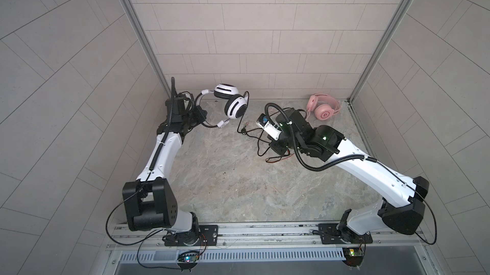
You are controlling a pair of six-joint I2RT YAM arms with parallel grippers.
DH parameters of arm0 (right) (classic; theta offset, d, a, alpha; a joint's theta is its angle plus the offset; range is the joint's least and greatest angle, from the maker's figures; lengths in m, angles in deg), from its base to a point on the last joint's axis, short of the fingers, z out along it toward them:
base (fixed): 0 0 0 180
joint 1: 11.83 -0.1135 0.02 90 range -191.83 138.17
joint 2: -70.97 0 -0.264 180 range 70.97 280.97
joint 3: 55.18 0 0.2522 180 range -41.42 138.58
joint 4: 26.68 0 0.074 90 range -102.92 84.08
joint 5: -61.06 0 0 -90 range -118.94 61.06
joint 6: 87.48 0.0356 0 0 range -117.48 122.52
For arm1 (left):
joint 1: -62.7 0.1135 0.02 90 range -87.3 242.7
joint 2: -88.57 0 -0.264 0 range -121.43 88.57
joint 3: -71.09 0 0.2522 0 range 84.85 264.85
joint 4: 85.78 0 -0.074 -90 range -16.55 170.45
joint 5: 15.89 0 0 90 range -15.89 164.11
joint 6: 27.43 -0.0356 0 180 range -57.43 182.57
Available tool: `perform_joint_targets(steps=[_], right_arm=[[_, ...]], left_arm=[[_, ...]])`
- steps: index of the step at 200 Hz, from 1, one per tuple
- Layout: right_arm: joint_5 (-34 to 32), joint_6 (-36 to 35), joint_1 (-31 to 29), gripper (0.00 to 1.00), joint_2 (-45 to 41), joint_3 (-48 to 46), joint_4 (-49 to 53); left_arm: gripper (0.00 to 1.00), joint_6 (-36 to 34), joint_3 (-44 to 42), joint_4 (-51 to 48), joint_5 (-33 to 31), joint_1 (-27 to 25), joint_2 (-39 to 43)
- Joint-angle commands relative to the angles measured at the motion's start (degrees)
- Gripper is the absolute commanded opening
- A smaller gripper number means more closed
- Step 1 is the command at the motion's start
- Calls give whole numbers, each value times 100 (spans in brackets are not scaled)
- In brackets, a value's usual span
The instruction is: Wrap the headphones
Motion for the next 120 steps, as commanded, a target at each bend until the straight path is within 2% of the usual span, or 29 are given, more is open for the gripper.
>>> perform_joint_targets(steps=[1,26,60,82,94,120], right_arm=[[-429,-294,-104,0,108,178,503],[-854,-262,-109,0,42,135,467],[-2114,-244,-33,0,-266,-95,138],[-2728,-395,124,0,-569,-430,11],[-2732,-407,392,0,-756,-530,32],[-2198,-247,969,0,-1238,-765,104]], left_arm=[[0,-291,405,-160,5,-356,-17],[0,-541,562,-425,-37,-815,-131],[0,-1198,1024,-1198,-226,-1524,-424],[0,-1151,1263,-1306,480,-1820,-779],[0,-1336,1444,-1584,534,-2000,-954],[0,-1411,1660,-1846,693,-2069,-1132]])
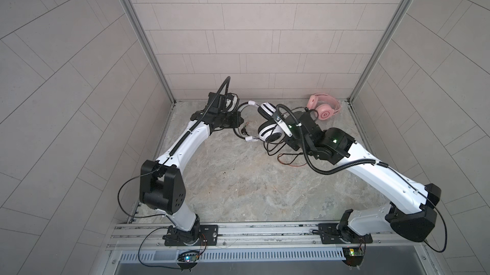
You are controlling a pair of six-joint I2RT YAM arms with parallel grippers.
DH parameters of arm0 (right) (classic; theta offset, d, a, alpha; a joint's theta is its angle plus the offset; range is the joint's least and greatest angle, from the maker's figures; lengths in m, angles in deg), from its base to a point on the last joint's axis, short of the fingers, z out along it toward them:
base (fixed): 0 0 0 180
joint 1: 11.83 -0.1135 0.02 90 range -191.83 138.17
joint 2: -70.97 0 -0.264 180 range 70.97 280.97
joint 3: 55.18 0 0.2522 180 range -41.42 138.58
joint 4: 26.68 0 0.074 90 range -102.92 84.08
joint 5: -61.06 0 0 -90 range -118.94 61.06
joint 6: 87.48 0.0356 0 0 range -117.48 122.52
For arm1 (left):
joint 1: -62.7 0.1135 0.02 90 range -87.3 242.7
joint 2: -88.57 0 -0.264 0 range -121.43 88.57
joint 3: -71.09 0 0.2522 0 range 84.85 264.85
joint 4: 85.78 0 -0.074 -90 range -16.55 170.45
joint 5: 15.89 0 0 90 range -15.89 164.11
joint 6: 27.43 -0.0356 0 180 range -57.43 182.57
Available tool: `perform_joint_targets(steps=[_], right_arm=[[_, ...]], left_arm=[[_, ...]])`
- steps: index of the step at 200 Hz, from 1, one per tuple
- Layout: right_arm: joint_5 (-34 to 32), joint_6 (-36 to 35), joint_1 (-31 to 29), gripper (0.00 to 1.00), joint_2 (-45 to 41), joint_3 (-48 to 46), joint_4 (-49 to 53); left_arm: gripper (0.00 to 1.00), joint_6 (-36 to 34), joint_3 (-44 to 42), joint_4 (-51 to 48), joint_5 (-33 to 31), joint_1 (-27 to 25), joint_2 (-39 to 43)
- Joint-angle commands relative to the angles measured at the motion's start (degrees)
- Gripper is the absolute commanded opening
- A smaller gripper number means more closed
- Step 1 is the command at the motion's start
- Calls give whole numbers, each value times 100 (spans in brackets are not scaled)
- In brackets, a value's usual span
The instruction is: Wrap the headphones
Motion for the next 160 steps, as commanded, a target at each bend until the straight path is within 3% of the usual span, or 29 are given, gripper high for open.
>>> perform_joint_targets(steps=[1,57,82,106,160], right_arm=[[-18,38,396,0,-542,-133,-3],[892,105,494,0,-490,-22,-22],[1153,140,259,0,-304,176,42],[703,3,-166,0,-93,374,69],[-55,-566,-39,0,255,625,98]], left_arm=[[0,-106,352,-284,494,-17,-12],[0,-232,337,-267,560,-72,58],[0,-313,339,-345,347,-143,45],[0,-354,412,-469,374,-196,6],[0,-1010,673,-1017,-13,-646,-55]])
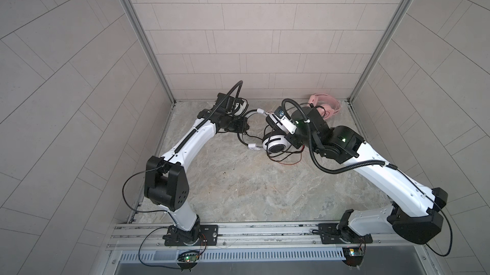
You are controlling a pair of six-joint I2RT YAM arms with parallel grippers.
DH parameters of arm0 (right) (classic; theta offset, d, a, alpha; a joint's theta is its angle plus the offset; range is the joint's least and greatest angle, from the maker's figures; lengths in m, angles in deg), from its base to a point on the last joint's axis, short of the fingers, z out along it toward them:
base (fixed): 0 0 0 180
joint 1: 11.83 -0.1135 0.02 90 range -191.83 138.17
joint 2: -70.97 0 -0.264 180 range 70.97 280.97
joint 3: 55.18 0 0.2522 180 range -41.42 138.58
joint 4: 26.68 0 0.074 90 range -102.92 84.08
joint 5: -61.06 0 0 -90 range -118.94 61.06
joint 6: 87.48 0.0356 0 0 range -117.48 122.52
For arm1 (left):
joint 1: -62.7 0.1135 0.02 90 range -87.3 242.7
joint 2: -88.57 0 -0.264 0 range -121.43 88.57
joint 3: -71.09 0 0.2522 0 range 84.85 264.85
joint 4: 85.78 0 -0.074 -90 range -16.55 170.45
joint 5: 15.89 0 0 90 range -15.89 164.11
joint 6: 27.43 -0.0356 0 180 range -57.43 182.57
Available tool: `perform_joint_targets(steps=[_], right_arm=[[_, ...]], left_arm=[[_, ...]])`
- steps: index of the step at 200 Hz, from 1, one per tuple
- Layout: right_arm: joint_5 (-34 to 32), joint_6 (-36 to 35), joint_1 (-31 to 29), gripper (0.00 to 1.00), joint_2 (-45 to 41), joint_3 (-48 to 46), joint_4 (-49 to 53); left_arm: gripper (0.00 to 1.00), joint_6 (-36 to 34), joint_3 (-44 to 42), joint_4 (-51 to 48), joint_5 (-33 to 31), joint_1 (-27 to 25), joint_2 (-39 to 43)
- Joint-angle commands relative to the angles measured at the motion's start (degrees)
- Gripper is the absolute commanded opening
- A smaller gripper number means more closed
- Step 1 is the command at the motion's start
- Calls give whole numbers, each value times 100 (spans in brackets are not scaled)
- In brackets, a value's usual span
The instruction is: Wrap the headphones
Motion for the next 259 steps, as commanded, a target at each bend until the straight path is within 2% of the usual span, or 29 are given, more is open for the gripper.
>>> perform_joint_targets(steps=[1,18,45,58,84,116,139,160,183,224,243,259], right_arm=[[-568,-411,124,0,161,213,86],[-325,-399,450,0,282,374,266],[522,-486,822,0,397,599,382],[929,-512,873,0,571,848,557],[1760,-440,882,0,814,992,753],[1603,-204,924,0,741,353,377],[1686,51,1222,0,644,-84,81],[2018,279,1422,13,573,-265,-73],[2238,456,1488,27,482,-455,-400],[3092,1167,1785,62,95,-1286,-1689],[3565,1528,2029,68,-14,-1664,-2178],[3781,1745,2183,76,-132,-2062,-2658]], left_arm=[[0,-366,373,-262,53,-220,67],[0,-519,431,-349,138,-346,76],[0,-744,412,-348,442,-459,176],[0,-823,400,-348,453,-512,216],[0,-705,295,-85,905,-520,330],[0,-521,-26,446,957,-507,658],[0,-440,-291,842,1035,-512,939],[0,-217,-516,1298,1193,-479,1077],[0,-160,-499,1360,1495,-463,1039],[0,334,-629,1899,1937,-381,1032],[0,782,-825,2482,2143,-232,1091],[0,1547,-1011,3364,2435,-14,1135]])
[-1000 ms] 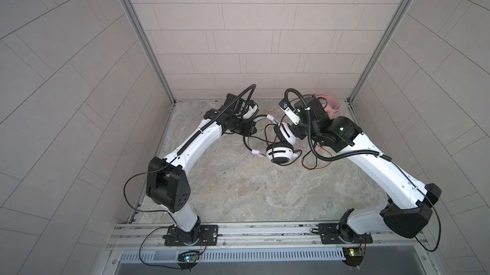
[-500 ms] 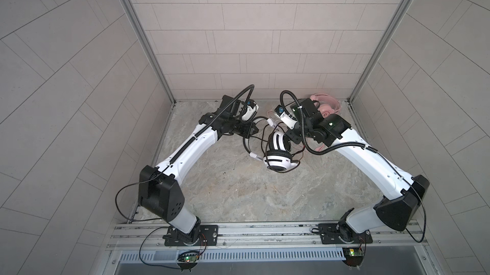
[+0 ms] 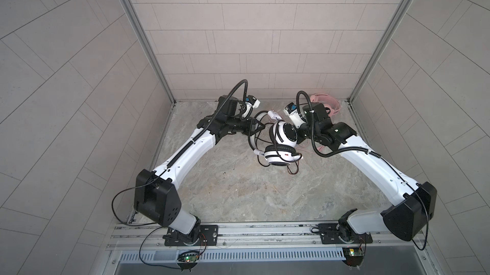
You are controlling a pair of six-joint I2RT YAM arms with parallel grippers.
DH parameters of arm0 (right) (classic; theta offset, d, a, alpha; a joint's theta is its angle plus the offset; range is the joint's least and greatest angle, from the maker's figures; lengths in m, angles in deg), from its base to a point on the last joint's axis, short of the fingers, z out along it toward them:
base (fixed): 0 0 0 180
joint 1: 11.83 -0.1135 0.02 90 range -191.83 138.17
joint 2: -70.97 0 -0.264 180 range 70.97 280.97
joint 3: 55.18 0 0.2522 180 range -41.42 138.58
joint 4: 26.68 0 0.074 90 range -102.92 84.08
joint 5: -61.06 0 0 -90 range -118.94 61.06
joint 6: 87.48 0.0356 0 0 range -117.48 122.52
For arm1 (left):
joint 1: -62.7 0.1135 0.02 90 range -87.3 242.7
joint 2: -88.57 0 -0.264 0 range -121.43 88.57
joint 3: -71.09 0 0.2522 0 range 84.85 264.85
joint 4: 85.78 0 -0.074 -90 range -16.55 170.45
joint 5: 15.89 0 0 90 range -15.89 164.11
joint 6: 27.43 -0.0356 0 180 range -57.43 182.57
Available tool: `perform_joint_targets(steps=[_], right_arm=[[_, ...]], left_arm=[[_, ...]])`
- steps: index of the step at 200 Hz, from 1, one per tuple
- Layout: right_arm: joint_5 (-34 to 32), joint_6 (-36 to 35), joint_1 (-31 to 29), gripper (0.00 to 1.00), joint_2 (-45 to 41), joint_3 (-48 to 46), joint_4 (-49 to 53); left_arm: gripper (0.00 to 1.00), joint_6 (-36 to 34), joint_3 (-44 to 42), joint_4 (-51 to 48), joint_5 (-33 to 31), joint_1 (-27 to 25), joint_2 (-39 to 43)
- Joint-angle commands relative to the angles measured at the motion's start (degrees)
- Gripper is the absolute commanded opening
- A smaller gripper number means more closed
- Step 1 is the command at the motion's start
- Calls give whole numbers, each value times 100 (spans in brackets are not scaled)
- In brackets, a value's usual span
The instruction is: Wrap the headphones
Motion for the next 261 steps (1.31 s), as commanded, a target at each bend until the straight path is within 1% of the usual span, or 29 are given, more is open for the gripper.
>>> perform_joint_targets(steps=[1,15,20,25,33,40,52,67,80,91,104,113,124,134,145,160,174,181,194,215,227,239,245,261], right_arm=[[634,605,220,77,-234,-442,-1016],[796,846,319,78,-160,-632,-1327],[870,945,338,79,-90,-662,-1403],[932,1048,339,83,-26,-701,-1509],[1046,1220,331,88,75,-810,-1752],[1019,1397,330,91,142,-910,-1950],[801,1709,339,91,211,-1028,-2182],[586,1778,339,93,180,-1038,-2119],[526,1762,363,94,38,-1036,-2047],[666,1732,421,94,-43,-929,-1924],[787,1706,436,94,-119,-716,-1624],[979,1814,420,92,-194,-687,-1588],[1347,2133,378,90,-303,-851,-1874],[1643,2477,261,87,-400,-1117,-2386],[1763,2808,58,81,-463,-1397,-2886],[1381,3284,-359,71,-550,-1856,-3601],[1065,3799,-731,61,-648,-2406,-4594],[885,4035,-906,59,-674,-2638,-5054],[699,4249,-1151,59,-631,-2866,-5603],[564,4655,-1267,58,-514,-3039,-6240],[407,4815,-1341,58,-393,-3014,-6350],[337,4777,-1389,58,-81,-2811,-6229],[261,4794,-1391,61,101,-2698,-6219],[-96,4906,-1370,65,622,-2627,-6691]], left_arm=[[0,1247,-200,1520,741,303,318],[0,1821,-300,2198,780,479,365],[0,1911,-284,2281,734,513,389],[0,1922,-230,2268,656,525,405],[0,1865,-86,2142,541,527,416],[0,1832,88,1952,452,526,403],[0,1794,394,1613,336,527,385],[0,1563,849,857,-61,527,373],[0,1341,1191,350,-281,527,338],[0,1239,1425,16,-501,527,299],[0,1234,1638,-211,-668,527,243],[0,1299,1741,-309,-803,527,205],[0,1424,1800,-301,-919,524,176],[0,1534,1819,-249,-1010,527,158],[0,1610,1852,-242,-1108,520,152],[0,1660,1877,-280,-1288,524,148],[0,1741,1866,-293,-1498,524,135],[0,1778,1887,-353,-1629,527,103],[0,1858,1929,-443,-1771,527,54],[0,1971,1935,-407,-1942,503,47],[0,2026,1993,-399,-1951,492,2],[0,2061,2037,-402,-1955,457,-16],[0,2078,2026,-391,-2011,426,-3],[0,2098,1932,-281,-2208,339,88]])
